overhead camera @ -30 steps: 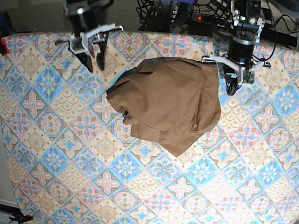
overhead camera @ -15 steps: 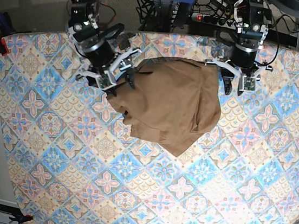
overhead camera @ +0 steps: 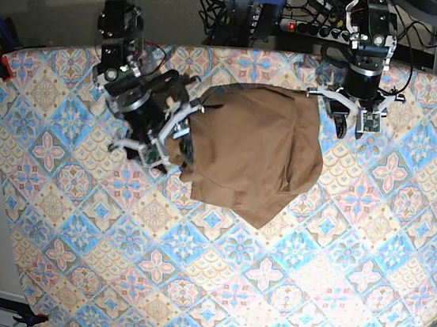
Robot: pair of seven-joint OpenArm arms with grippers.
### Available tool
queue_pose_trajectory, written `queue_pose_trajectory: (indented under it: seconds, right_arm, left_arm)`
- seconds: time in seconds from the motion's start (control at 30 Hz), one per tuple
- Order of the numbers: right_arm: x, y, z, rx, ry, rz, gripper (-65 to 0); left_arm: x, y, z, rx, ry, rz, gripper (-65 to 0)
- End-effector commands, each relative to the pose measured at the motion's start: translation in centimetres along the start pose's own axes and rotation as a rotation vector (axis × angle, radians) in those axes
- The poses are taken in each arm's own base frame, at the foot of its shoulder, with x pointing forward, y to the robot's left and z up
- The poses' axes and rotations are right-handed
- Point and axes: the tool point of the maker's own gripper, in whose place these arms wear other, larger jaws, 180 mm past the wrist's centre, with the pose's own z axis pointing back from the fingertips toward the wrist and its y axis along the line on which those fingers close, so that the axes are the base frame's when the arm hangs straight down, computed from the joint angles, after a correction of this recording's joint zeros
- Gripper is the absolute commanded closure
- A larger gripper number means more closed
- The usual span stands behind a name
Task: Layout the t-shirt on the table in an organized manner, then fold the t-shirt properly
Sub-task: 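Grasp the brown t-shirt edge with the right gripper and drag it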
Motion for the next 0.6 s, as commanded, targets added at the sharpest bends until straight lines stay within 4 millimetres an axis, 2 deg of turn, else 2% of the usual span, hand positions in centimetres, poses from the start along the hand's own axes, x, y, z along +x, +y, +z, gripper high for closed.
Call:
queue_pose_trajectory:
  seconds: [0.0, 0.07, 0.27, 0.33, 0.4, 0.47, 0.57]
  right_arm:
    - [2.3, -0.5, 0.0, -0.007, -0.081, 0.006, -31.2]
    - [1.6, -0.4, -0.3, -0.004, -0.063, -0.002, -31.2]
    - [-2.3, 0.0, -1.3, 0.018, 0.032, -0.047, -31.2]
    - [-2.9, 1.1, -1.5, 0.048, 0.050, -0.044, -31.1]
    - [-4.7, 2.5, -1.1, 0.087, 0.094, -0.036, -31.0]
    - [-5.3, 4.1, -1.2, 0.130, 0.109, -0.027, -31.0]
    - [-6.3, 5.4, -1.4, 0.167, 0.139, -0.027, -30.8]
  left_arm:
    - [1.0, 0.0, 0.2, 0.000, -0.039, -0.003, -20.9]
    - [1.0, 0.0, 0.2, 0.000, -0.039, -0.003, -20.9]
    - [1.1, 0.0, 0.1, 0.000, -0.040, -0.002, -20.9]
    - [1.1, 0.0, 0.1, 0.000, -0.040, -0.002, -20.9]
    - [1.3, 0.0, 0.0, 0.001, -0.048, -0.003, -20.9]
    - [1.2, 0.0, -0.2, 0.002, -0.045, -0.003, -20.9]
    - [1.0, 0.0, -0.3, 0.002, -0.040, -0.001, -20.9]
